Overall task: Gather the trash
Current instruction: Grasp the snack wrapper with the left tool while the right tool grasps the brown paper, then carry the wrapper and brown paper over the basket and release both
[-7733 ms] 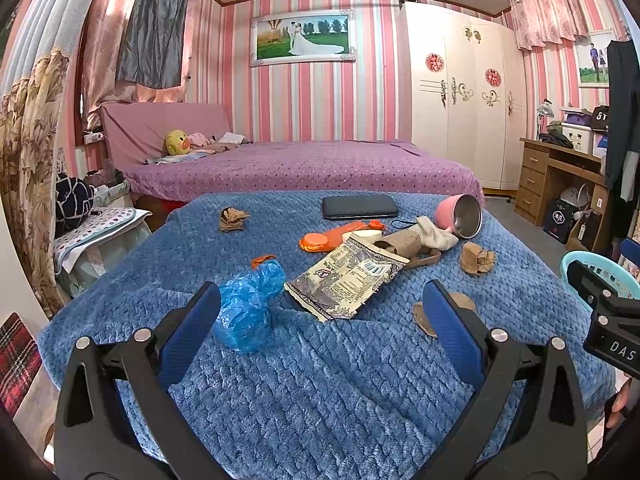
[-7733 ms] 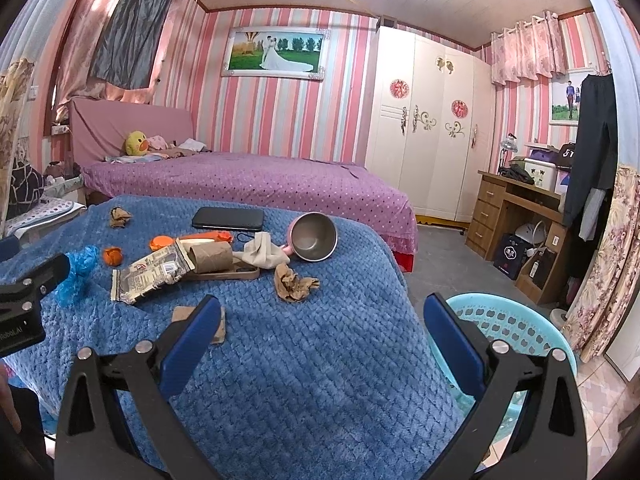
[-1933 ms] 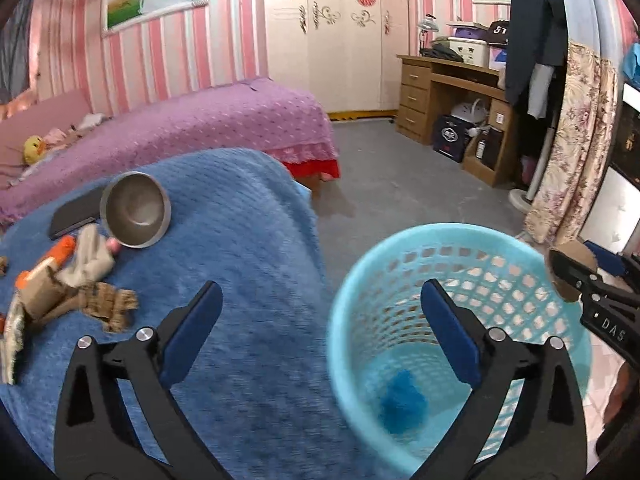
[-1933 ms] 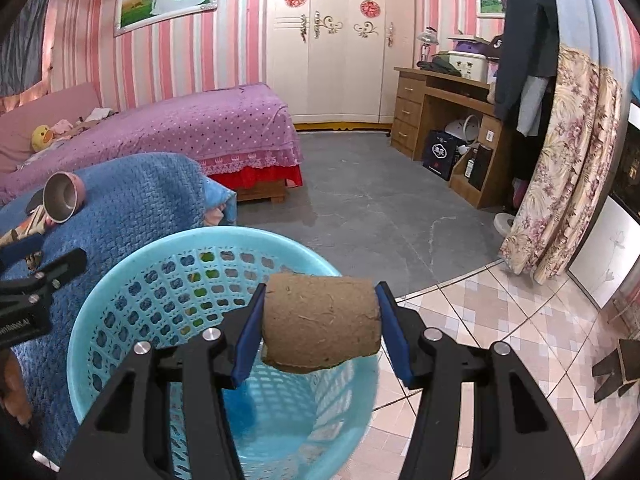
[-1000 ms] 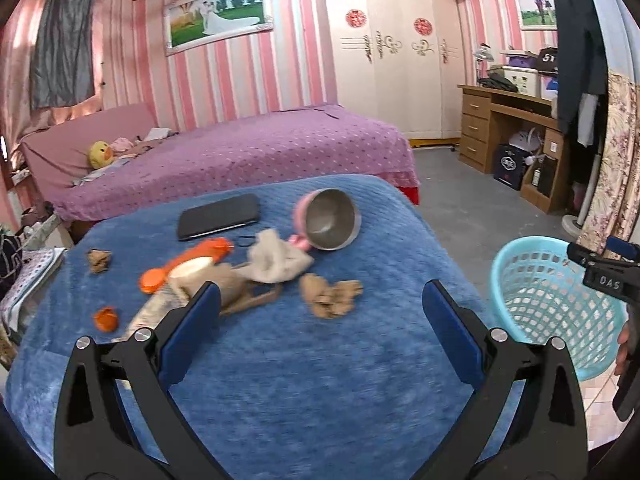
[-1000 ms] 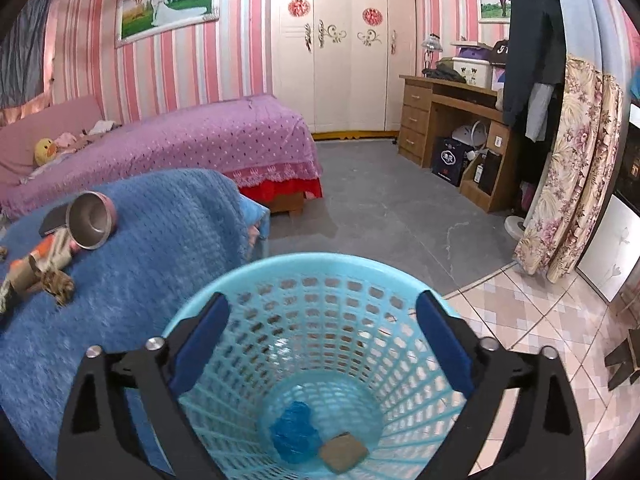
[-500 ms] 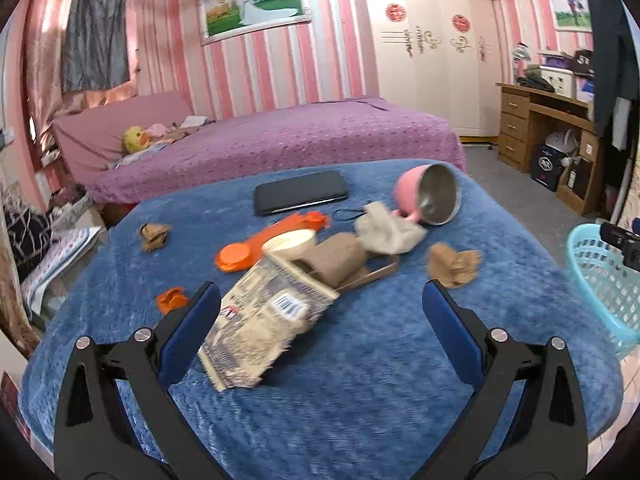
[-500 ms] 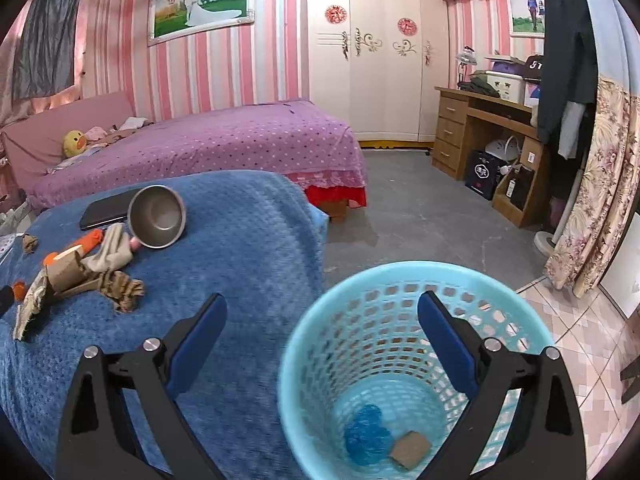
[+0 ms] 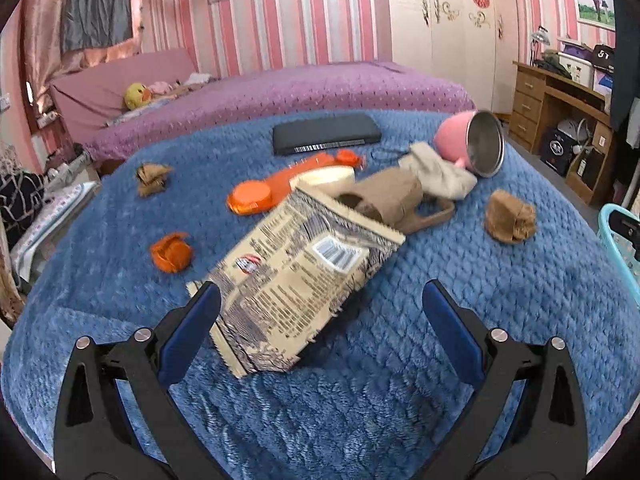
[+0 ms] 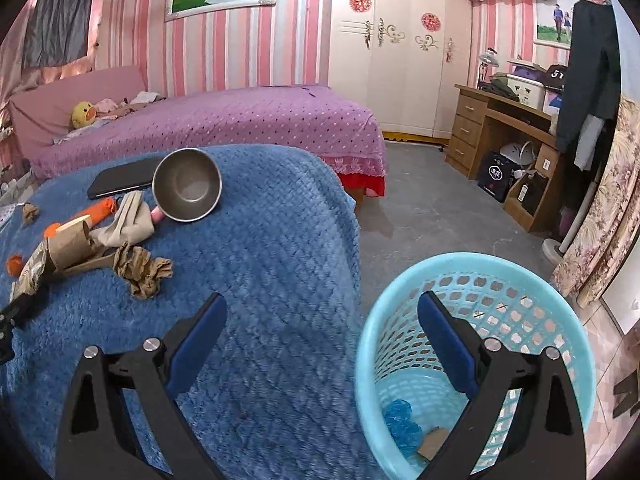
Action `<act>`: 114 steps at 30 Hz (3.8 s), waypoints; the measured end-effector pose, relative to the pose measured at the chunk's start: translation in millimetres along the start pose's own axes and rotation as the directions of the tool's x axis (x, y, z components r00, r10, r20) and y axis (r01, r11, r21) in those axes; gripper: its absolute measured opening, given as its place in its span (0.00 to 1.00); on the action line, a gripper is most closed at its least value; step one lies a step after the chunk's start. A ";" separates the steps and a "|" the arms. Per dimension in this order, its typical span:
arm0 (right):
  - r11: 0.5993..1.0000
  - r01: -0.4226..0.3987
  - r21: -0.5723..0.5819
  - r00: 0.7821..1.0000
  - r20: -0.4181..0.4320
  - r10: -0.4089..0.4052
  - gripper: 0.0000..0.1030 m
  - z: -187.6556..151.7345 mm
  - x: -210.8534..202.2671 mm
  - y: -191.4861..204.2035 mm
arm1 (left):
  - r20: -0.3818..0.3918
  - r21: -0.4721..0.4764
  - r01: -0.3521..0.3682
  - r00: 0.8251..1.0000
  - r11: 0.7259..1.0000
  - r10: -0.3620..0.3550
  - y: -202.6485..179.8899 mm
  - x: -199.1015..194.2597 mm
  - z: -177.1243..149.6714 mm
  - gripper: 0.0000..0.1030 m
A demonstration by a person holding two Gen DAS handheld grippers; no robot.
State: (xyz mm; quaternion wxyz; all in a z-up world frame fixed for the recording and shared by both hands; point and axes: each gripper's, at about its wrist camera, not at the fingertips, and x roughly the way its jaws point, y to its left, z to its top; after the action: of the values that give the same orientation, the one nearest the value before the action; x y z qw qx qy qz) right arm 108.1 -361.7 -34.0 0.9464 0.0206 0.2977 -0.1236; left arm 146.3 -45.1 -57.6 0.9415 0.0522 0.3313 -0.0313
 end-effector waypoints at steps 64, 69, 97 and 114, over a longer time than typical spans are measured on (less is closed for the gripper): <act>0.959 -0.193 -0.207 0.981 -0.026 0.192 0.40 10.5 -7.6 60.3 | 0.063 -0.131 0.063 0.996 0.989 -0.055 64.7 -22.7 8.1 0.04; 0.960 -0.189 -0.208 0.982 -0.019 0.189 0.40 7.7 -13.2 48.7 | 0.077 -0.123 0.063 0.996 0.990 -0.054 53.1 -33.3 7.2 0.03; 0.998 0.039 -0.050 0.999 0.025 -0.038 0.40 -4.7 -32.8 -135.4 | 0.105 0.069 0.303 0.945 0.950 -0.309 -161.4 -65.7 21.2 0.03; 0.992 0.084 0.097 0.996 -0.011 -0.083 0.40 -30.6 -26.4 -229.3 | 0.027 0.180 0.448 0.888 0.876 -0.459 -288.6 -63.9 10.9 0.03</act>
State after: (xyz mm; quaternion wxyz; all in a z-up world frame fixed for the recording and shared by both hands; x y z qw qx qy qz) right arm 13.6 -574.4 -36.2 0.9373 0.0547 0.2952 -0.1773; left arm 76.2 -331.4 -31.4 0.9110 0.0515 0.2977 -0.2807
